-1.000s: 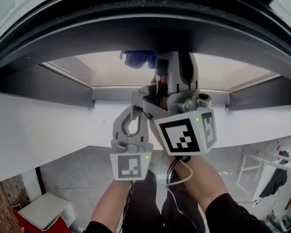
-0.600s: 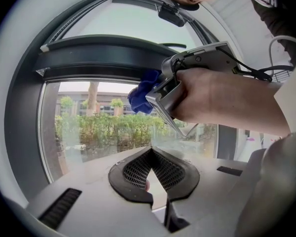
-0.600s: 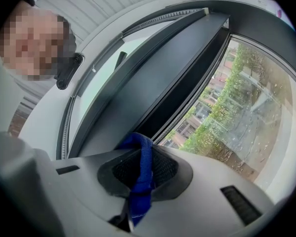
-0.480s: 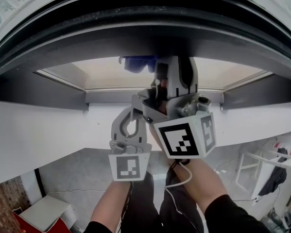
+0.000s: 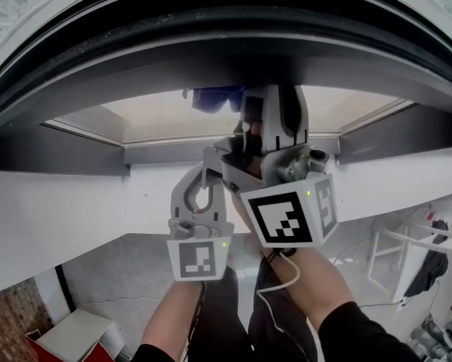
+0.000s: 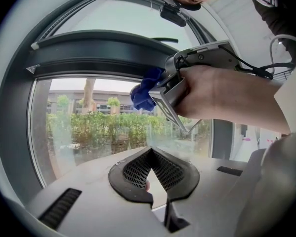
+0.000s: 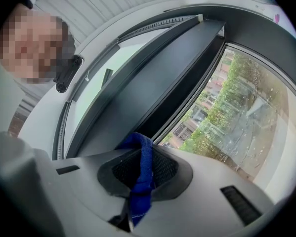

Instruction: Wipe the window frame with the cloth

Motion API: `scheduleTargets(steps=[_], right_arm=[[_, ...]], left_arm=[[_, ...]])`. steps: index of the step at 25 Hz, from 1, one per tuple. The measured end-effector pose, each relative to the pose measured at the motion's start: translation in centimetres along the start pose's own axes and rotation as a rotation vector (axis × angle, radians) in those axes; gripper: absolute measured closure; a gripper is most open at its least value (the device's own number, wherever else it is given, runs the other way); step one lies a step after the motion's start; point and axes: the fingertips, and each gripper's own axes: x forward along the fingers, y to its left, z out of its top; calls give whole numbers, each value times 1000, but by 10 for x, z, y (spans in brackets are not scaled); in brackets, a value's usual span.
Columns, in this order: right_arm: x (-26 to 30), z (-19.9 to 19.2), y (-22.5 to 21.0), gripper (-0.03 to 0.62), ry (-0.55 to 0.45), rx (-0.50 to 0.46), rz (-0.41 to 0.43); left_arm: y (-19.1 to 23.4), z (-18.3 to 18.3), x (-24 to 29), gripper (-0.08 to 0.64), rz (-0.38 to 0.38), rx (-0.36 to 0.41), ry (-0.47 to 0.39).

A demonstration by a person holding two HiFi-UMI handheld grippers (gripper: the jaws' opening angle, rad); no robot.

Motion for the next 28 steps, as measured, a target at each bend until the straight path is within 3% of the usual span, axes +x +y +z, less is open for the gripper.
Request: scheduleTargets(steps=[28], right_arm=[[-15,61,-54,569,-76,-9,-93]], left_arm=[[-53,1,26,555,-86,38,32]])
